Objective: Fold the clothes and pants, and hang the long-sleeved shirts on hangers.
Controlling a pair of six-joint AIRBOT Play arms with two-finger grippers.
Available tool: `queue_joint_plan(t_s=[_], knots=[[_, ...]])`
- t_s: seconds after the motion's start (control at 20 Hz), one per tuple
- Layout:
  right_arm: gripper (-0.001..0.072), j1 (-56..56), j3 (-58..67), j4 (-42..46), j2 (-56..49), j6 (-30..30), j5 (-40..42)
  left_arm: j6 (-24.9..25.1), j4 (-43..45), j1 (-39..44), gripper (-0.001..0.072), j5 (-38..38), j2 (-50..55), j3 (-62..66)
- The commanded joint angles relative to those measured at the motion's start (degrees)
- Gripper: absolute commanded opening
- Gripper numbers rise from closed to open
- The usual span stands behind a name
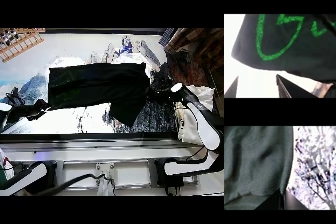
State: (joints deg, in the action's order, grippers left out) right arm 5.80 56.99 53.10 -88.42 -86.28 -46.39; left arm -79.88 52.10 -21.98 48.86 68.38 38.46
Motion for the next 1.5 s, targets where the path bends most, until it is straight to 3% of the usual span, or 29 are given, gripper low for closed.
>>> queue_joint_plan(t_s=[0.0,0.2,0.3,0.5,0.55,0.7,1.0,1.3,1.45], knots=[[0.0034,-0.1,0.0,-0.1,0.2,0.9,-1.4,0.6,-0.3,0.2,0.0462,-2.5,3.6,0.0],[0.0034,-0.1,0.0,-0.2,0.2,2.0,-1.8,0.7,-4.8,0.2,0.0459,-6.2,7.0,0.0],[0.0034,-0.1,0.1,-0.2,0.2,2.0,-1.7,1.2,-7.3,0.2,0.0424,-7.3,8.9,0.1],[0.0034,-0.1,1.2,-0.2,0.6,2.6,-1.8,3.5,-10.9,0.2,0.0064,-9.4,10.9,0.6],[0.0034,-0.1,1.2,0.1,1.0,2.7,-1.8,5.5,-10.8,0.2,0.0008,-8.6,10.7,1.1],[0.0033,-0.1,1.2,5.7,3.0,2.7,-6.3,11.3,-10.3,-1.4,0.0006,-3.4,7.9,2.3],[0.0033,-0.1,-7.4,14.8,14.7,4.2,-18.4,10.8,7.9,-6.4,0.0004,5.0,-1.7,1.0],[0.0033,-0.1,-19.6,21.5,32.0,5.0,-25.0,3.0,23.1,-6.6,0.0004,8.1,-10.2,-7.1],[0.0033,-0.1,-21.1,22.6,39.1,4.9,-27.4,1.4,20.4,-6.5,0.0004,9.0,-12.6,-7.4]])
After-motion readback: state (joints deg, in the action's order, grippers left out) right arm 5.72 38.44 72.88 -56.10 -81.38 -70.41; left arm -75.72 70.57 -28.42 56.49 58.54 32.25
